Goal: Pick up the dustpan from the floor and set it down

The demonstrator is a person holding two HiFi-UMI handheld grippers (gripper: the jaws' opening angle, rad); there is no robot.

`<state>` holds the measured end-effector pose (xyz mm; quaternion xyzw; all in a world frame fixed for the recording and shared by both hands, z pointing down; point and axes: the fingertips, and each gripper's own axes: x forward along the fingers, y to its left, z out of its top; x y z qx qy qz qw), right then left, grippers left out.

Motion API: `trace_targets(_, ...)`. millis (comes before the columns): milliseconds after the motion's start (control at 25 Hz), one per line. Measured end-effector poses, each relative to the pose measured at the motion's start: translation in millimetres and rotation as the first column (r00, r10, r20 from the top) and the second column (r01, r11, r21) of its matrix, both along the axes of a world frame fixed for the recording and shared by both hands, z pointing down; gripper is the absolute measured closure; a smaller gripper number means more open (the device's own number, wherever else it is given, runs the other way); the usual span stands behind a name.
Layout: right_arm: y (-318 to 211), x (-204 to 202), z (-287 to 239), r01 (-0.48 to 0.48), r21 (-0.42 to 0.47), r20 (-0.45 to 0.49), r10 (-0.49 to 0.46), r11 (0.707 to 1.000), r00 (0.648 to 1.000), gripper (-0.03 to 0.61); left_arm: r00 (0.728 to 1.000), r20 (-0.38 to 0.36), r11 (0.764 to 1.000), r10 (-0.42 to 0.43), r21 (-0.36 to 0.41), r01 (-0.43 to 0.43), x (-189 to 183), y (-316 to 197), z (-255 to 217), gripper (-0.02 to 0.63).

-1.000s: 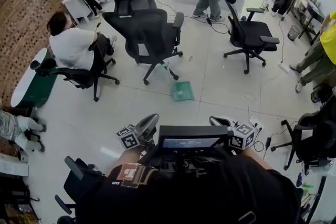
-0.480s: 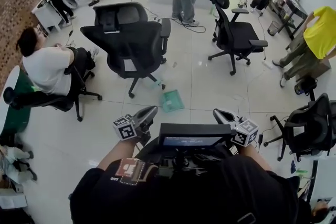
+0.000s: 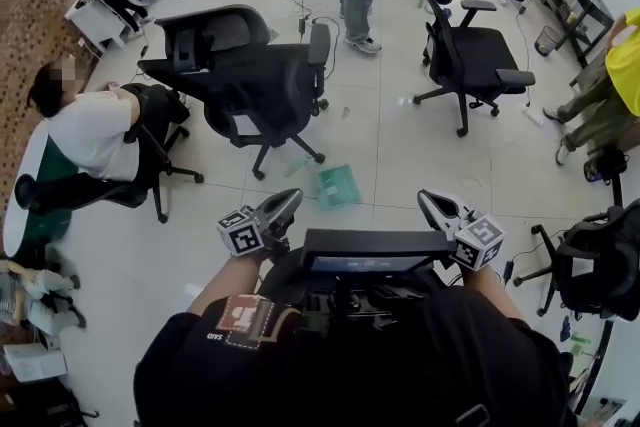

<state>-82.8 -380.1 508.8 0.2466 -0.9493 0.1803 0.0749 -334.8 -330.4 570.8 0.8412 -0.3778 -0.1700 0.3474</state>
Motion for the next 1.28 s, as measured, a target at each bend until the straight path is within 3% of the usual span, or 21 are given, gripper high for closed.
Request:
trace_targets(240, -110.8, 43.7, 13.7, 0.15, 0.02, 0.013, -0.15, 0.988, 0.989, 0.569, 0.987, 0.059, 0.987, -0.148, -0.053, 0.151, 49.0, -92.4, 4.6, 0.604)
trace_targets(360, -151.5, 54.2, 23.8, 0.168, -0.01, 0.023, -0.168, 0.986, 0.985, 0.569, 0.979, 0.092, 0.978, -0.185, -0.084, 0.192, 53.0, -127.2, 15.1, 0.604)
trace_targets(600, -184.3, 18.9, 56.7, 0.144, -0.073, -0.04, -0.148, 0.987, 0.988, 0.569, 0.962, 0.174, 0.957, -0.211, -0.162, 0.239, -22.2, -178.2, 75.1, 0.603)
trace_targets(760, -200.1, -19.8, 75.3, 0.084, -0.094, -0.09, -0.093, 0.992, 0.992, 0.569, 0.951, 0.296, 0.95, -0.087, -0.263, 0.169, -84.0, -206.8, 147.2, 0.598)
trace_targets(880, -210.4, -46.1, 91.3, 0.045, -0.119, -0.126, -0.06, 0.992, 0.99, 0.569, 0.932, 0.362, 0.919, 0.02, -0.375, 0.126, -134.8, -226.1, 213.6, 0.546)
trace_targets(960, -216.6, -60.4, 102.9, 0.026, -0.139, -0.16, -0.049, 0.99, 0.986, 0.569, 0.943, 0.33, 0.881, 0.042, -0.458, 0.121, -165.7, -236.8, 255.0, 0.506)
trace_targets(1120, -227.6, -82.0, 128.4, 0.011, -0.171, -0.21, -0.048, 0.985, 0.977, 0.569, 0.978, 0.192, 0.809, 0.085, -0.585, 0.045, -190.3, -249.8, 324.3, 0.324)
trace_targets(1200, -232.0, -88.9, 143.7, 0.007, -0.187, -0.216, -0.048, 0.982, 0.975, 0.569, 0.991, 0.109, 0.79, 0.084, -0.614, 0.001, -189.9, -257.6, 349.9, 0.266)
trace_targets(1280, -236.9, -93.1, 157.8, 0.005, -0.207, -0.225, -0.053, 0.978, 0.973, 0.569, 0.997, 0.034, 0.78, 0.074, -0.625, -0.037, -182.8, -266.3, 369.1, 0.256)
